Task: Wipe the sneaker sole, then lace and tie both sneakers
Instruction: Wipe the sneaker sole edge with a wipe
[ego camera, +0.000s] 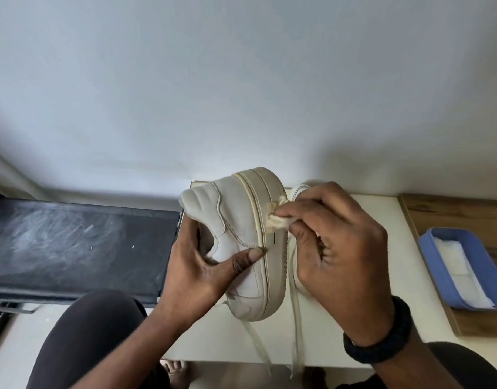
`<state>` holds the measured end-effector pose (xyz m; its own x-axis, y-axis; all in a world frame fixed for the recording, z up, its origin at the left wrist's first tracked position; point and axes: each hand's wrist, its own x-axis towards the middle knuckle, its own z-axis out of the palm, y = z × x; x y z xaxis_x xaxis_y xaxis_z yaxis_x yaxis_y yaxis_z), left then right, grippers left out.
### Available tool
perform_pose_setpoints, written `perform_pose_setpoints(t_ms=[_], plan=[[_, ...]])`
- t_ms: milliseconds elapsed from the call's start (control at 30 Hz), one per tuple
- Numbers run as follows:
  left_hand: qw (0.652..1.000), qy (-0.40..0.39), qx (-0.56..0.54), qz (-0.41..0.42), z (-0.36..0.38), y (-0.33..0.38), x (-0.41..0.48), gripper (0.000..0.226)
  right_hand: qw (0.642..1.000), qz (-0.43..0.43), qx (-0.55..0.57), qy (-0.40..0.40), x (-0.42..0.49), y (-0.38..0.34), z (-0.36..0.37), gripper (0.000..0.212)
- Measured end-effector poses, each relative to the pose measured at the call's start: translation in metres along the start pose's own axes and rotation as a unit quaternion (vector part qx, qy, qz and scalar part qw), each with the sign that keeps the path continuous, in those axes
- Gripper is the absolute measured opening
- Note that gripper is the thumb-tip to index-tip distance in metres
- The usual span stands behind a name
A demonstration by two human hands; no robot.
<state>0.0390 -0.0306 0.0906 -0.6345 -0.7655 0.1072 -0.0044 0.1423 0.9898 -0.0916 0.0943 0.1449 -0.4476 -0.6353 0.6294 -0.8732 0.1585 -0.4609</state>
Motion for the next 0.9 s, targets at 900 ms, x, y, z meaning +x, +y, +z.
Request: perform_pose_setpoints(t_ms=[900], plan=[[0.995,0.009,-0.082,-0.064,0.000,-0.013,0.001,0.062,0.997,-0.030,-0.002,-0.072,-0.016,-0.009,0.024,0.014]])
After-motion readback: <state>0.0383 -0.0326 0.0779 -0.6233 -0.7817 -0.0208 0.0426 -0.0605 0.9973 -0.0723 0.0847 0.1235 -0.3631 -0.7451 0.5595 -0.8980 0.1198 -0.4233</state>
